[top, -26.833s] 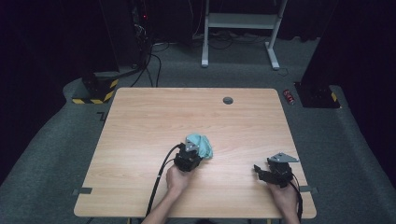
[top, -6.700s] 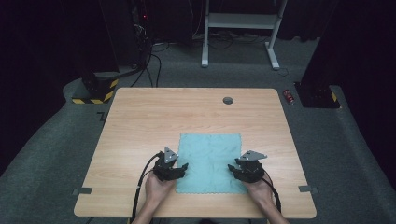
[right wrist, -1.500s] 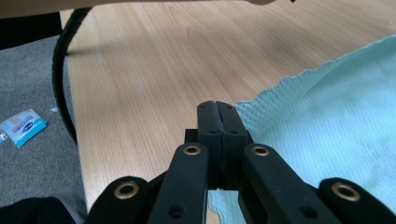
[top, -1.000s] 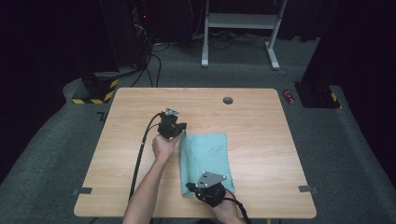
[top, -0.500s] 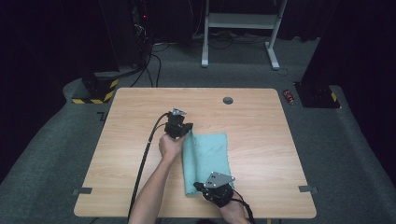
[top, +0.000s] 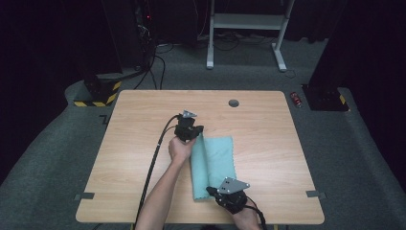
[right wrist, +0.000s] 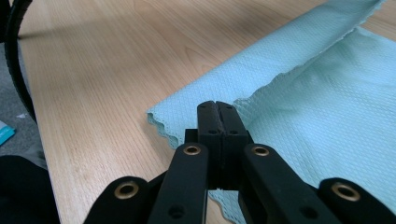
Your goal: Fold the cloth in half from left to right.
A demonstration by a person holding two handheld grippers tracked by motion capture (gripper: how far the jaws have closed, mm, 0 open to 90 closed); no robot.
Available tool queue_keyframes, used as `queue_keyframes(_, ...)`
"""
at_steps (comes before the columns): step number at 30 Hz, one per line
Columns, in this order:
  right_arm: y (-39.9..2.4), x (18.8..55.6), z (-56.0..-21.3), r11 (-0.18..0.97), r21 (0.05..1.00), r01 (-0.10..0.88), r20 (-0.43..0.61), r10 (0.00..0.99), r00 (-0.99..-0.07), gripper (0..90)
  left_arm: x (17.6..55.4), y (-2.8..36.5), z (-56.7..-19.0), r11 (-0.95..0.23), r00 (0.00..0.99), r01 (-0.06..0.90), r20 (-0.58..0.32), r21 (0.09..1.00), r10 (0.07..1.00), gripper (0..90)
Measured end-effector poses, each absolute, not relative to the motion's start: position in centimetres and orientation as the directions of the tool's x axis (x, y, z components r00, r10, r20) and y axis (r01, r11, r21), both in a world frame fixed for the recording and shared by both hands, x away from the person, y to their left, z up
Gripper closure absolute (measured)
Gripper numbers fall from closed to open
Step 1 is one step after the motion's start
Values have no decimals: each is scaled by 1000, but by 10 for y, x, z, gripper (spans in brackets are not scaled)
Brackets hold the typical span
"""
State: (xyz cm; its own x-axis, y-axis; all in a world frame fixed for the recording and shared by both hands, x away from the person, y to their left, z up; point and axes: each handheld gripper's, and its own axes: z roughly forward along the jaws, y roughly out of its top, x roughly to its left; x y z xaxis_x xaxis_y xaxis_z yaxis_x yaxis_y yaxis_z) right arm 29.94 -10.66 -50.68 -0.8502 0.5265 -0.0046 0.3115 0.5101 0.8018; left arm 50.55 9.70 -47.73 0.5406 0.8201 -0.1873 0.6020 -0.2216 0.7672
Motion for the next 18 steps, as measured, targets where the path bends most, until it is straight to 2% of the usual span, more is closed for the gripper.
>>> queue_keyframes(18, -134, 294, -508, 487, 805, 339, -11, 583, -812, 900, 510, 71, -482, -237, 559, 602, -190, 763, 807, 900)
